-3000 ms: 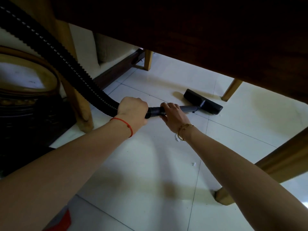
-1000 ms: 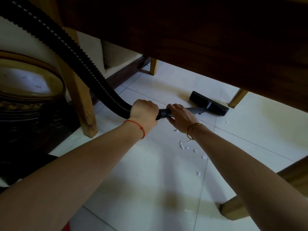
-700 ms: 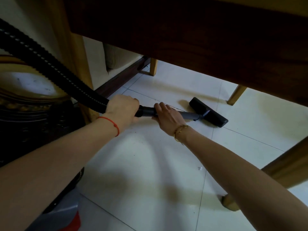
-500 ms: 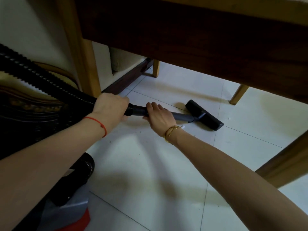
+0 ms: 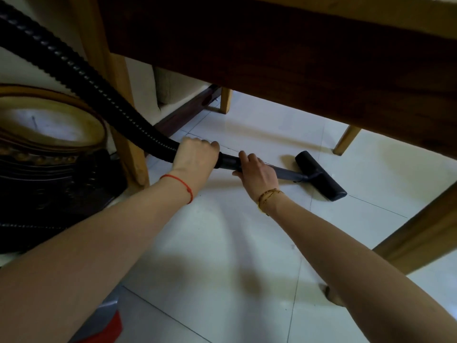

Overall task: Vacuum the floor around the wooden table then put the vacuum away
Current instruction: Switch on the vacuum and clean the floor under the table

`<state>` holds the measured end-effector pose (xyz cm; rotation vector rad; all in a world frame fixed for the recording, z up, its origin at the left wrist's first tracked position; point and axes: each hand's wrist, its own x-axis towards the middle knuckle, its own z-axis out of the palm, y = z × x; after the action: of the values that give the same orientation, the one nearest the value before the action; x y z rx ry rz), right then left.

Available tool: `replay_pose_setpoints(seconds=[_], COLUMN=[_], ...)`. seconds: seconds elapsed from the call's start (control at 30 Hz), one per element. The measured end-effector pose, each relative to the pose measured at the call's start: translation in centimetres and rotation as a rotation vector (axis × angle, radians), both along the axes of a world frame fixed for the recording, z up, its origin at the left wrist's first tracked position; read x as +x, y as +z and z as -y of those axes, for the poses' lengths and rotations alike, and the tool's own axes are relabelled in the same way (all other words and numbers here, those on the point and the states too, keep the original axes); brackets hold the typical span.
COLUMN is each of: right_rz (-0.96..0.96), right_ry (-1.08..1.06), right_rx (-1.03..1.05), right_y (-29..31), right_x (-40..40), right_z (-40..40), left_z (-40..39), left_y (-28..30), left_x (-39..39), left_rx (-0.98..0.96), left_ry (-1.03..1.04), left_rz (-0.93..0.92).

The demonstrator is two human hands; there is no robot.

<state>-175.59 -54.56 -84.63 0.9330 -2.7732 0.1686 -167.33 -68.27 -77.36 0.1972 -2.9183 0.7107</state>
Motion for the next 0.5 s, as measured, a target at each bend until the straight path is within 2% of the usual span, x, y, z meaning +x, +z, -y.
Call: replay_pose_setpoints(seconds=[0.27,0.5], right_rz=[0.000,0.023], right_ry=[-0.072,-0.081], right_rx=[-0.002,0.010], right_y=[-1.8,-2.8], right_x=[-3.6,-4.7], right_z=[-7.1,-10.0], left_z=[-6.5,-8.7], left_y=[-1.9,-3.6], left_x=[-4.9,-6.5], left_rx=[0.157,0.238], left_ry=[-0.035,-0.061], left_rz=[0.112,0.150])
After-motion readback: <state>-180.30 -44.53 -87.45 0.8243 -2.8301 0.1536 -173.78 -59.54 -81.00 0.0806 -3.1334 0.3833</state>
